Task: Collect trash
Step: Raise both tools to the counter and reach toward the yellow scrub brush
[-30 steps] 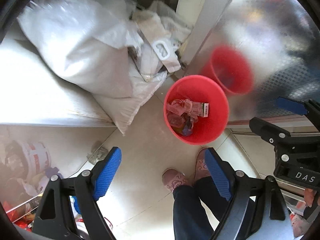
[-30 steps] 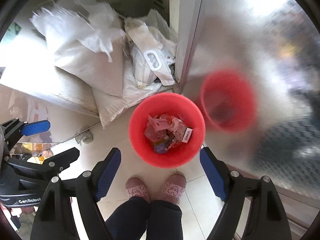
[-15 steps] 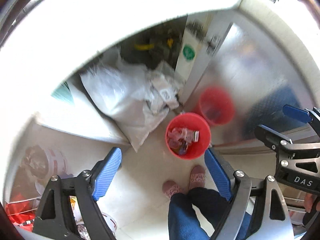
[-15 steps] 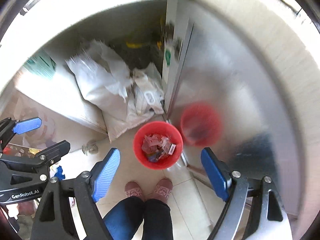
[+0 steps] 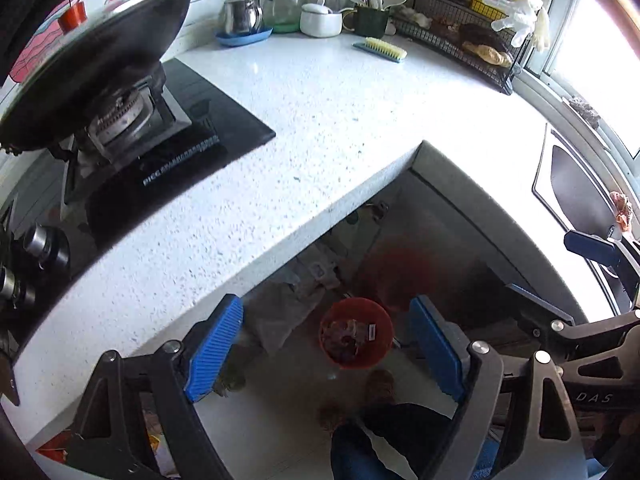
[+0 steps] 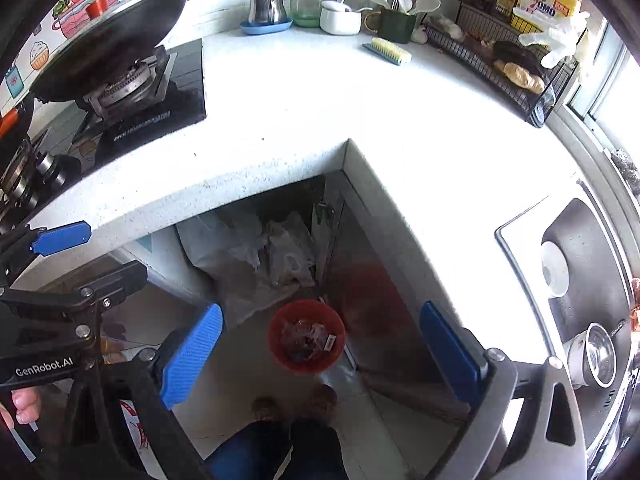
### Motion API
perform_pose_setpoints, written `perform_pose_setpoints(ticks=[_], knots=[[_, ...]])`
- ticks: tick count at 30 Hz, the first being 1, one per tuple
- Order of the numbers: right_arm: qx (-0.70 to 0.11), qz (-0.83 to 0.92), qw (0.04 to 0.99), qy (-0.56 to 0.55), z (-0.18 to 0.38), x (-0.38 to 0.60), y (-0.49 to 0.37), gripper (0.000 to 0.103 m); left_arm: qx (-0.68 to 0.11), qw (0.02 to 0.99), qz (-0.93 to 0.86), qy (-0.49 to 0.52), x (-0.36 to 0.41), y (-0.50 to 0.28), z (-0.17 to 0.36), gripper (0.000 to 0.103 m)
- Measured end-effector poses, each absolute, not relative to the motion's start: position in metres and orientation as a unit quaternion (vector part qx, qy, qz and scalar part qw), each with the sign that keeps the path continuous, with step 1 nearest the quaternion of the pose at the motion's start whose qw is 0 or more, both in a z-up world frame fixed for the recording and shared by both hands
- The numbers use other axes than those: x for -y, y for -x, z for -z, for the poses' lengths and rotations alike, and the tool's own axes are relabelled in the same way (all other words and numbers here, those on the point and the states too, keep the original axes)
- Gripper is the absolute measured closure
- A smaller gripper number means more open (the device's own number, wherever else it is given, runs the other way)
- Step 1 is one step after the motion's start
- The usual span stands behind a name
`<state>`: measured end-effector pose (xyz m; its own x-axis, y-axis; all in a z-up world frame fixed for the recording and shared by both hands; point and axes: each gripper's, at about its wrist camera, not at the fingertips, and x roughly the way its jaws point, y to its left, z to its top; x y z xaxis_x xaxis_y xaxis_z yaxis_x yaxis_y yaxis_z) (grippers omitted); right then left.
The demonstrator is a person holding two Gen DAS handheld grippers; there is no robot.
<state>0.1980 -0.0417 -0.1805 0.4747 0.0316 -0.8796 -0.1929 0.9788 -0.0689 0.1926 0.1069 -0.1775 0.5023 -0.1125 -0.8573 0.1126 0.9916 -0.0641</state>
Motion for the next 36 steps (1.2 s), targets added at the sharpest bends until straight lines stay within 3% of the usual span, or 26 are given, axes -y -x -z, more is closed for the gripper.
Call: perform_pose_setpoints(ticks=[20, 36], knots=[[-0.440, -0.057, 0.893, 0.073, 0.101, 0.064, -0.271, 0.001, -0.417, 0.905, 0.072, -0.040, -0.091, -0.274, 0.080, 0.015], [-0.434, -0.087, 0.893, 0.085, 0.088, 0.111, -0.378, 0.001, -0.418, 0.906, 0.049, -0.044, -0.046, -0.398, 0.069, 0.015]])
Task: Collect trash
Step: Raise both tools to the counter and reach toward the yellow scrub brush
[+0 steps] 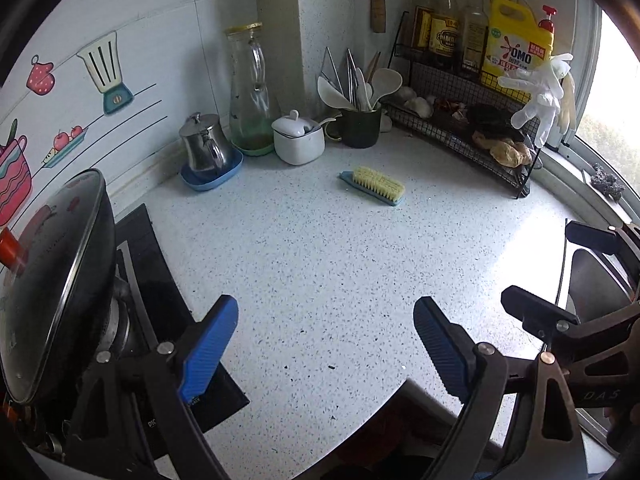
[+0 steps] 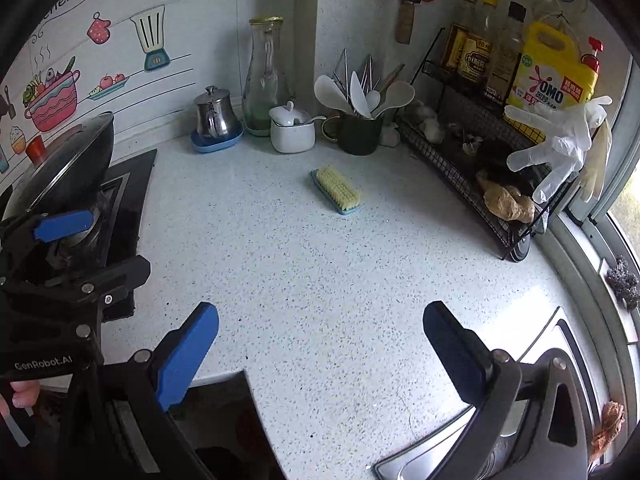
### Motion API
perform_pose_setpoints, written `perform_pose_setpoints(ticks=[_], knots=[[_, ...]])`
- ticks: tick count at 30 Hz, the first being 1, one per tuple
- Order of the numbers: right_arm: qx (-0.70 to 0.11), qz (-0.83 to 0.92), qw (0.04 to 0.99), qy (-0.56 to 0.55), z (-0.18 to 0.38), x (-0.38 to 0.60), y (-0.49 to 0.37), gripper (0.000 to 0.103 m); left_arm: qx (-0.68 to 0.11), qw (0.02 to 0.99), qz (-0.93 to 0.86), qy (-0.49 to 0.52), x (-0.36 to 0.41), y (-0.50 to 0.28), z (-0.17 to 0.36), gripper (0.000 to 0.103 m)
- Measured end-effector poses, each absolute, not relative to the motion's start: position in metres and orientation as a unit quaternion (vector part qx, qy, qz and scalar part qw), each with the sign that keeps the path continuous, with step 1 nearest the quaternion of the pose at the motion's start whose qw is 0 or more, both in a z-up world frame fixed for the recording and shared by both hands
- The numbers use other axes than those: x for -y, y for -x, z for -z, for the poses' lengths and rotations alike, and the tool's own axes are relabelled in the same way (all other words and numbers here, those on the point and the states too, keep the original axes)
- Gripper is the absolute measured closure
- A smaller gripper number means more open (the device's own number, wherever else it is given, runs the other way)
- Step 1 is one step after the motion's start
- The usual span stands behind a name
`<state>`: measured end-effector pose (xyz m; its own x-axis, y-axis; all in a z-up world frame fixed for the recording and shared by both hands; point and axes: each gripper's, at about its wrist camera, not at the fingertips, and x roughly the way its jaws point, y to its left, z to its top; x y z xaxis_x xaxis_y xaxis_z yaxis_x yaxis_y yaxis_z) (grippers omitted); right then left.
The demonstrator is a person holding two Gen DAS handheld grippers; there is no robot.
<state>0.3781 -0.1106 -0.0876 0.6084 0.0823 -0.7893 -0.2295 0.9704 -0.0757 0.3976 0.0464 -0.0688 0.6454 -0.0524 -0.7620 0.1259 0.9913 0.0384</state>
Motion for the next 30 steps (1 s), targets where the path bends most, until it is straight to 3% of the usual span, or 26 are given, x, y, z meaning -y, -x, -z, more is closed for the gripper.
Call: perform_pose_setpoints(ticks=[19, 30], knots=[[-0.455, -0.064, 0.885, 0.072, 0.104, 0.112, -0.513, 0.001, -0.449, 0.888, 0.075, -0.070, -0.061, -0.552, 0.083, 0.011], [-0.502, -0.066, 0.859, 0.073, 0.144, 0.115, -0.587, 0.001, -0.491, 0.865, 0.071, -0.078, -0.068, -0.631, 0.123, 0.011]])
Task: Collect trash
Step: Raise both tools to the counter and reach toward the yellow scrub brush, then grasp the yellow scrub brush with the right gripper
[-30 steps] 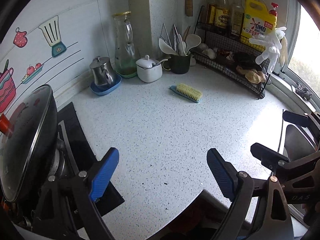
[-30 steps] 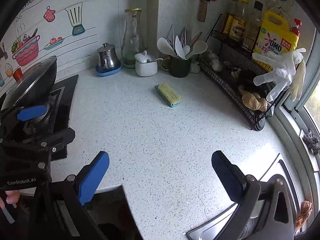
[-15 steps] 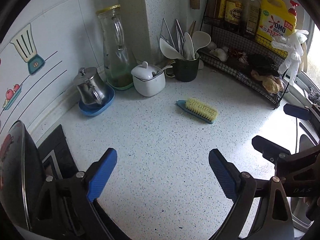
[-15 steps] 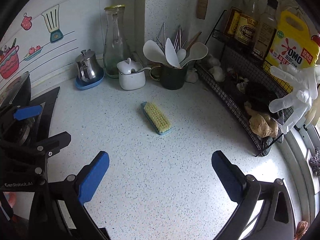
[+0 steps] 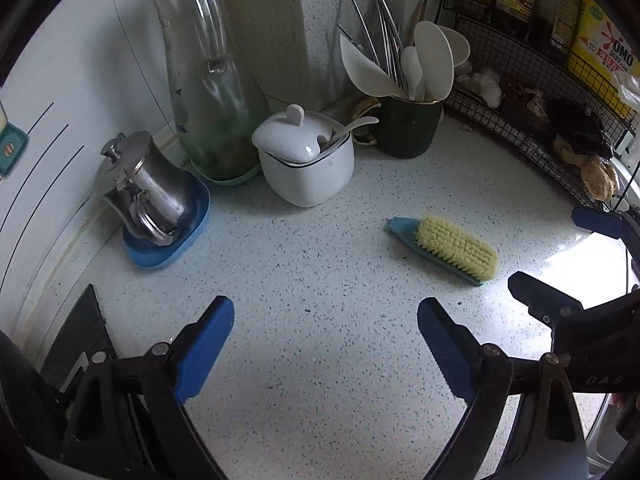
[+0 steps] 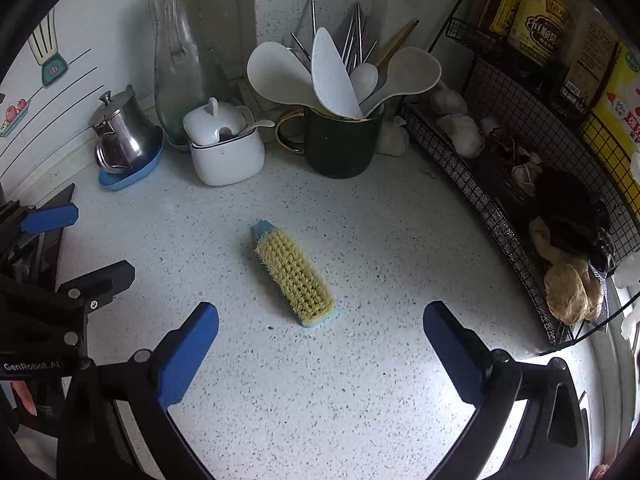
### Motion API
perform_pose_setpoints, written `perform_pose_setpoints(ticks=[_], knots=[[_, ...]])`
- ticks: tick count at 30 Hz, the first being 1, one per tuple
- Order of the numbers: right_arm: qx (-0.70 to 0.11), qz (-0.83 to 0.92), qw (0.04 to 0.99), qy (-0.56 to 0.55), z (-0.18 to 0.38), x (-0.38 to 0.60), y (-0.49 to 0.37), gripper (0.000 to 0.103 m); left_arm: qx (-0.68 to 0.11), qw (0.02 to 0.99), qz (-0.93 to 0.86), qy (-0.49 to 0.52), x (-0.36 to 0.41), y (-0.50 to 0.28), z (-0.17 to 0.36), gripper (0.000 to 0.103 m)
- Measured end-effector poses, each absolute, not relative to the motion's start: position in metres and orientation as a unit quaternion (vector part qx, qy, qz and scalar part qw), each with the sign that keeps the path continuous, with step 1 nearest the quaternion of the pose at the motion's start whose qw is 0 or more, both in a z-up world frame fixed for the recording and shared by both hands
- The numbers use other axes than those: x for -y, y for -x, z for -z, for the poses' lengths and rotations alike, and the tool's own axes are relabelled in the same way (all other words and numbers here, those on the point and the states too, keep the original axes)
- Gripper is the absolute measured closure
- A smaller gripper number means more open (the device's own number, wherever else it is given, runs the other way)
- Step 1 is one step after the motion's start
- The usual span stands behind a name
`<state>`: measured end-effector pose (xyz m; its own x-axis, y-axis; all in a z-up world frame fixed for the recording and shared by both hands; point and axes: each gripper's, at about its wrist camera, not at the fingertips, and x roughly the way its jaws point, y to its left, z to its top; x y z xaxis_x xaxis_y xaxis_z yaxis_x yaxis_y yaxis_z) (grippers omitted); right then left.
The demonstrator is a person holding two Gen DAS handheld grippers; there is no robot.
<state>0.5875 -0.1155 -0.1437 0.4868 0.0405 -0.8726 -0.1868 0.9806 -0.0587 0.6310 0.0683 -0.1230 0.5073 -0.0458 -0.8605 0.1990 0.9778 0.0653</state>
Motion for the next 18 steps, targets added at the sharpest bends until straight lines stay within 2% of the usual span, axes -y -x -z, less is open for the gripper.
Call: perform_pose_setpoints(ticks=[9, 18], knots=[[-0.542, -0.099, 0.830, 0.086, 0.184, 0.114, -0.629, 0.001, -0.537, 0.838, 0.064, -0.079, -0.068, -0.672, 0.164, 0.011], [-0.569, -0.133, 0.808, 0.080, 0.208, 0.102, -0.650, 0.002, -0.556, 0.826, 0.044, -0.077, -0.078, -0.688, 0.182, 0.011]])
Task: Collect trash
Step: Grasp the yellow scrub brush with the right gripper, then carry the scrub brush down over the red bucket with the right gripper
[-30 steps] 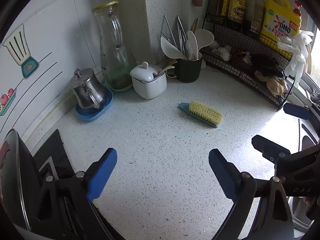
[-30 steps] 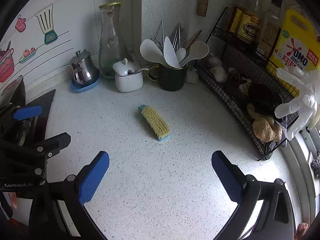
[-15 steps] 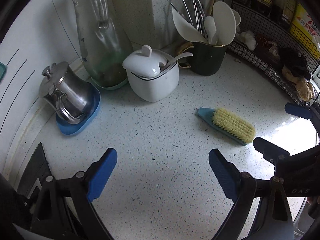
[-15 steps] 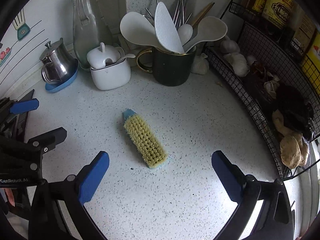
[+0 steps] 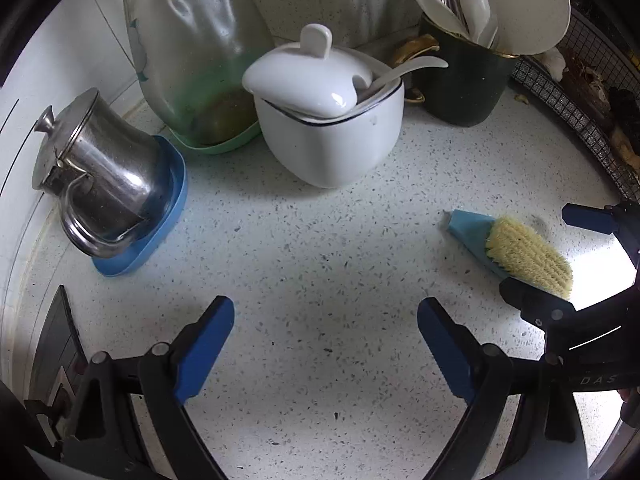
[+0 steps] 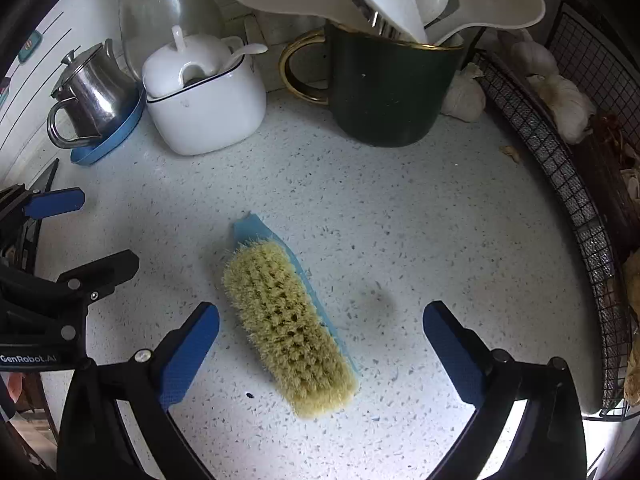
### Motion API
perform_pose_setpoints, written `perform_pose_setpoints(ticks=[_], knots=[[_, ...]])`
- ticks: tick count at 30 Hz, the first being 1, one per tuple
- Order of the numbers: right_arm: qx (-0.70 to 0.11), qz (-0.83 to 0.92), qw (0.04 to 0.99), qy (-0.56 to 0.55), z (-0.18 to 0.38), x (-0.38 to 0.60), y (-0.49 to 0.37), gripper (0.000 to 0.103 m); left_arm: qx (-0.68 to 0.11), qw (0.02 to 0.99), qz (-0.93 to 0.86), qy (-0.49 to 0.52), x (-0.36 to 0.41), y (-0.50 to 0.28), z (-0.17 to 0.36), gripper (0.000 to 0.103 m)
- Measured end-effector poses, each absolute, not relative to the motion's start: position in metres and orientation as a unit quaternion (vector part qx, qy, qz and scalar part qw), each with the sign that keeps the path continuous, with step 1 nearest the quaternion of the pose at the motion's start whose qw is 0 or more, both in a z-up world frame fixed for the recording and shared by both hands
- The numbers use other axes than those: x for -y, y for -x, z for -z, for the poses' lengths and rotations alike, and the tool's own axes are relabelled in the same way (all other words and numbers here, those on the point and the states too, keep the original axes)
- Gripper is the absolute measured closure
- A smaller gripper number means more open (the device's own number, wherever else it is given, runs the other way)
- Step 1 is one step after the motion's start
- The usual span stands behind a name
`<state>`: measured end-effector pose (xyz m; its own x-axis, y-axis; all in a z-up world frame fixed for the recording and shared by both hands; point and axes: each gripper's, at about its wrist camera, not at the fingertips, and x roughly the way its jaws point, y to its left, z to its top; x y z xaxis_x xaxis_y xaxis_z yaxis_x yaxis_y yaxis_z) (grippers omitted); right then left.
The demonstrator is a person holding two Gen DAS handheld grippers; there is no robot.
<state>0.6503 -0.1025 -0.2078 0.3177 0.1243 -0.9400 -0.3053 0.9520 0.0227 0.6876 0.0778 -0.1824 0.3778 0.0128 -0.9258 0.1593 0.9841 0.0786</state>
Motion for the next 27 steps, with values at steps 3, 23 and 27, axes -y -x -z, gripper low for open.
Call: perform_pose_setpoints(ticks=[3, 23, 27], knots=[[-0.575, -0.138, 0.802, 0.084, 0.210, 0.098, -0.649, 0.023, -0.559, 0.824, 0.040, -0.081, -0.081, -0.685, 0.185, 0.011], [-0.538, -0.120, 0.833, 0.047, 0.115, 0.104, -0.489, 0.065, -0.504, 0.859, 0.061, -0.068, -0.067, -0.579, 0.118, 0.011], [-0.534, -0.117, 0.837, 0.042, 0.102, 0.112, -0.455, 0.065, -0.500, 0.861, 0.063, -0.065, -0.060, -0.545, 0.111, 0.011]])
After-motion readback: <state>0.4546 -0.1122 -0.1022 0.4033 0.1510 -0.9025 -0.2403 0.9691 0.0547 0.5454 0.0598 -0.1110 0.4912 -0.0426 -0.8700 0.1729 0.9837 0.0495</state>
